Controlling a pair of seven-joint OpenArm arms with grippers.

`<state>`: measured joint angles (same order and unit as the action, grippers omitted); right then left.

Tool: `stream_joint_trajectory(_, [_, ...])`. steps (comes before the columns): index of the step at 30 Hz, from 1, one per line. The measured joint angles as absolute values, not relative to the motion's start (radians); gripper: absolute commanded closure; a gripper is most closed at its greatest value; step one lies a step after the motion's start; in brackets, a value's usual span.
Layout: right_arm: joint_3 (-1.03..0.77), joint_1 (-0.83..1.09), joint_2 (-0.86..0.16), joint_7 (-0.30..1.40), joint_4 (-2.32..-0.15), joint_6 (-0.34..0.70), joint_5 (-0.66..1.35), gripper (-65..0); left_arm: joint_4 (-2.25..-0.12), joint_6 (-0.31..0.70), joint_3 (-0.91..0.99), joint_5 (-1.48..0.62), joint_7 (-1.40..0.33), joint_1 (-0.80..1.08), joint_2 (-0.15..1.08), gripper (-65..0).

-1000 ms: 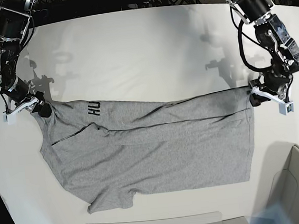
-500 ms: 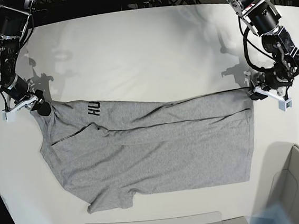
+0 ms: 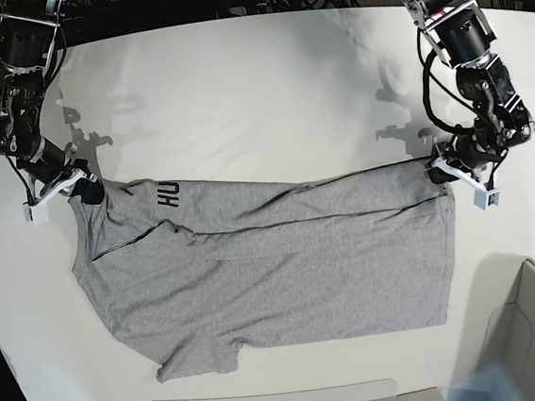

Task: Fold the T-shirt properly
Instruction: 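Drag the folded shirt back toward the robot with both grippers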

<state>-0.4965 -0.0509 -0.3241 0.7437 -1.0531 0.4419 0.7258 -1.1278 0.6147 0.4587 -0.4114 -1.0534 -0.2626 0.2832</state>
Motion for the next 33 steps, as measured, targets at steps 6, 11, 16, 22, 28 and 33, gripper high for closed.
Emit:
stream_joint_trajectory(6, [-0.500, -0.081, -0.324, 0.748, -1.055, 0.398, 0.628, 0.0, -1.127, 0.615, 0.459, -0.412, -1.078, -0.260, 0.306, -1.3])
stream_joint_trajectory(11, [-0.548, -0.077, -0.365, 0.763, -1.053, 0.385, 0.609, 0.0, -1.126, 0.616, 0.460, -0.411, -1.077, -0.252, 0.335, -1.2])
stream_joint_trajectory(16, [-0.546, -0.049, -0.398, 0.754, -1.054, 0.385, 0.615, 0.0, -1.134, 0.629, 0.460, -0.437, -1.102, -0.227, 0.331, -1.2])
stream_joint_trajectory(22, [-0.548, 0.034, -0.396, 0.748, -1.137, 0.401, 0.619, 0.0, -1.150, 0.630, 0.460, -0.470, -1.072, -0.157, 0.336, -1.1])
stream_joint_trajectory(28, [-0.586, 0.191, -0.329, 0.813, -1.362, 0.415, 0.600, 0.0, -1.356, 0.630, 0.462, -0.474, -1.063, 0.051, 0.330, -1.1])
stream_joint_trajectory(33, [-0.643, 0.284, -0.276, 0.864, -1.470, 0.424, 0.598, 0.0, -1.468, 0.630, 0.465, -0.469, -1.063, 0.184, 0.330, -1.1])
